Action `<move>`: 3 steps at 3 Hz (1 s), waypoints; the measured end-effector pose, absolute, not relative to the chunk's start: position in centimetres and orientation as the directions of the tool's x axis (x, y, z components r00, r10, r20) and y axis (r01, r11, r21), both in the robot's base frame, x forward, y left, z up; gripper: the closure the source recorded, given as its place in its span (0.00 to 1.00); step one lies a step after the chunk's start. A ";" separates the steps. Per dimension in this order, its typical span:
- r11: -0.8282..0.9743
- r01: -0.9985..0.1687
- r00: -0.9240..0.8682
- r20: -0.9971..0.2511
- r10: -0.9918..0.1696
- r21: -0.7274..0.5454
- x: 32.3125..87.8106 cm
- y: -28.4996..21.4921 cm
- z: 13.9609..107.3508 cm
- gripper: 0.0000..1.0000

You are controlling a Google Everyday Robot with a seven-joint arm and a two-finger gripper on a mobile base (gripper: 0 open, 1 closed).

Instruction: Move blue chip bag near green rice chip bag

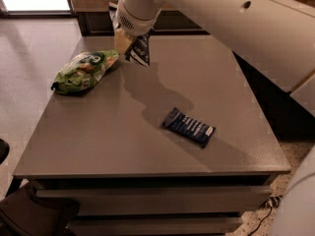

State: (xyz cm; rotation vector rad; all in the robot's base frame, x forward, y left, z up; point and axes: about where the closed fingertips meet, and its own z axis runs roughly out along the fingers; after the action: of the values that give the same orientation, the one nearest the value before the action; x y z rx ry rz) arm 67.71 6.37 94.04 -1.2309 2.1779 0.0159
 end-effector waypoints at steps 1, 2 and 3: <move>0.577 -0.772 -0.411 -0.482 -0.774 -0.266 69.9 6.5 91.3 1.00; 0.615 -0.761 -0.455 -0.505 -0.733 -0.206 68.9 8.9 89.2 0.98; 0.640 -0.757 -0.471 -0.569 -0.674 -0.133 67.1 12.6 87.9 0.69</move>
Offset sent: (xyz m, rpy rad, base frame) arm 0.0007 0.0497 -0.0748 0.0556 0.1249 -0.0858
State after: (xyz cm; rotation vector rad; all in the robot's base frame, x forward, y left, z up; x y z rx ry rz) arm 67.08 12.65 87.87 -1.1111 2.2696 0.1829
